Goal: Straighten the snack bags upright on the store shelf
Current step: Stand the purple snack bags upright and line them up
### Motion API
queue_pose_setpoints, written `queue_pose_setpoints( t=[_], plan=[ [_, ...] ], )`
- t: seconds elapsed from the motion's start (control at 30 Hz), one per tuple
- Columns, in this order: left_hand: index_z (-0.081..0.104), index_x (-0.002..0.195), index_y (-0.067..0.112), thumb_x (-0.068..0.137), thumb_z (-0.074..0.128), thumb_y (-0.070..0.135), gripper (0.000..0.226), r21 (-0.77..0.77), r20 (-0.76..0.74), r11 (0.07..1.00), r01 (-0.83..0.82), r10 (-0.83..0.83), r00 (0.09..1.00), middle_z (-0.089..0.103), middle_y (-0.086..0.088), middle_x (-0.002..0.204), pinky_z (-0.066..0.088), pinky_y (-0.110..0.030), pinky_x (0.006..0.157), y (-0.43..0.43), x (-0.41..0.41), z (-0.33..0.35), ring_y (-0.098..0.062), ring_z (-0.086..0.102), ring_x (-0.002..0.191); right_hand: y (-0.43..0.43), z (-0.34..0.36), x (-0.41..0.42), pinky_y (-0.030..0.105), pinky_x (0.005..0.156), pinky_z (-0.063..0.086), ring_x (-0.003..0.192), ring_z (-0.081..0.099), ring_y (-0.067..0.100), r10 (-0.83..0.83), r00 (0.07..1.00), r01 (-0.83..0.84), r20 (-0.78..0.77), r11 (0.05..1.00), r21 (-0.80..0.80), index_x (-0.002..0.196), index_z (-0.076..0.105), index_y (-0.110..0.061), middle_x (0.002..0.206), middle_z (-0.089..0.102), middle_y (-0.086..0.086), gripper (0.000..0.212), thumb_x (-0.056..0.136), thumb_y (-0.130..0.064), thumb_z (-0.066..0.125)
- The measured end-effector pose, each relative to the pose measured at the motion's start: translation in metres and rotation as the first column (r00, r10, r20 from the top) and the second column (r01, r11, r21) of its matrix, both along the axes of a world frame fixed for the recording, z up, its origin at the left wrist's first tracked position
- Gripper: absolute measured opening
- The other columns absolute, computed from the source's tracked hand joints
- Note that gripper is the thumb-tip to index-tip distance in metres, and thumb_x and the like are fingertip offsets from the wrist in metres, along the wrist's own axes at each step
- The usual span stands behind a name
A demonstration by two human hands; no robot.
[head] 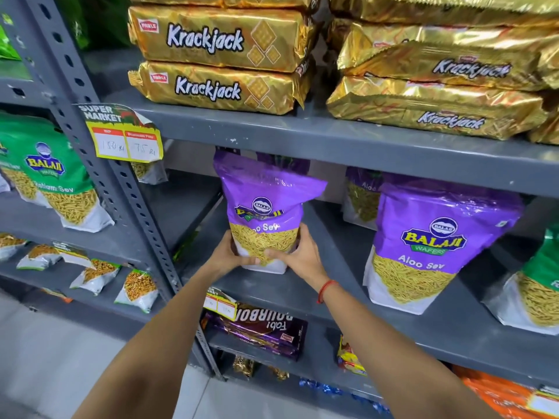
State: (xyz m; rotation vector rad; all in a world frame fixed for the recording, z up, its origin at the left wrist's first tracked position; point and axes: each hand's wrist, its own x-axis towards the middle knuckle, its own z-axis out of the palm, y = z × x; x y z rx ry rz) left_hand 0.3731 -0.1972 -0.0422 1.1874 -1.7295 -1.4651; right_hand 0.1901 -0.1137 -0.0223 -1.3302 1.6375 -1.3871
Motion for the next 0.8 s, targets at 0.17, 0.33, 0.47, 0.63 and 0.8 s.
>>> queue_pose_setpoints(
  t=[0.17, 0.33, 0.47, 0.63, 0.8],
  plan=[
    [0.037, 0.119, 0.028, 0.035, 0.092, 0.037, 0.101, -0.004, 0.019, 0.998, -0.067, 0.067, 0.998, 0.059, 0.006, 0.118, 0.049, -0.028, 0.087, 0.002, -0.003, -0.012, -0.015, 0.057, 0.112, -0.005, 0.062, -0.021, 0.013, 0.079, 0.048, 0.089, 0.064, 0.001, -0.039, 0.954, 0.133, 0.299, 0.944, -0.301, 0.104, 0.06, -0.015, 0.097, 0.07, -0.008, 0.031, 0.077, -0.012, 0.076],
    [0.04, 0.117, 0.04, 0.033, 0.092, 0.048, 0.099, -0.05, 0.047, 0.996, -0.071, 0.073, 0.996, 0.061, 0.012, 0.119, 0.048, -0.033, 0.093, -0.002, -0.002, -0.019, -0.009, 0.058, 0.11, -0.019, 0.115, -0.029, 0.015, 0.07, 0.05, 0.064, 0.06, -0.009, -0.03, 0.97, 0.114, 0.242, 0.932, -0.343, 0.081, 0.069, -0.011, 0.067, 0.07, -0.018, 0.011, 0.084, 0.0, 0.066],
    [0.04, 0.122, 0.039, 0.037, 0.091, 0.049, 0.1, -0.087, 0.083, 0.995, -0.038, 0.046, 0.996, 0.062, 0.012, 0.12, 0.046, -0.031, 0.094, -0.004, -0.002, -0.018, -0.009, 0.058, 0.11, -0.026, 0.135, -0.022, 0.028, 0.087, 0.049, 0.084, 0.063, 0.011, -0.024, 0.957, 0.133, 0.289, 0.921, -0.366, 0.099, 0.066, 0.003, 0.103, 0.069, 0.026, 0.021, 0.079, 0.008, 0.068],
    [0.036, 0.117, 0.045, 0.037, 0.088, 0.054, 0.096, -0.08, 0.111, 0.997, -0.013, 0.021, 0.994, 0.059, 0.015, 0.114, 0.044, -0.028, 0.09, -0.004, -0.002, -0.012, -0.009, 0.056, 0.107, -0.028, 0.139, -0.022, 0.019, 0.081, 0.052, 0.072, 0.064, -0.006, -0.036, 0.939, 0.164, 0.343, 0.922, -0.351, 0.093, 0.066, -0.008, 0.092, 0.069, 0.007, 0.023, 0.078, 0.009, 0.069],
    [0.034, 0.129, 0.032, 0.041, 0.09, 0.044, 0.105, -0.034, 0.109, 0.999, 0.002, 0.001, 0.994, 0.057, 0.005, 0.126, 0.045, -0.036, 0.1, -0.002, 0.0, -0.013, -0.015, 0.054, 0.116, -0.016, 0.111, -0.037, 0.009, 0.062, 0.047, 0.058, 0.053, -0.002, 0.04, 0.944, 0.069, 0.327, 0.947, -0.313, 0.081, 0.058, -0.021, 0.068, 0.057, -0.004, 0.033, 0.072, 0.007, 0.075]
  ],
)
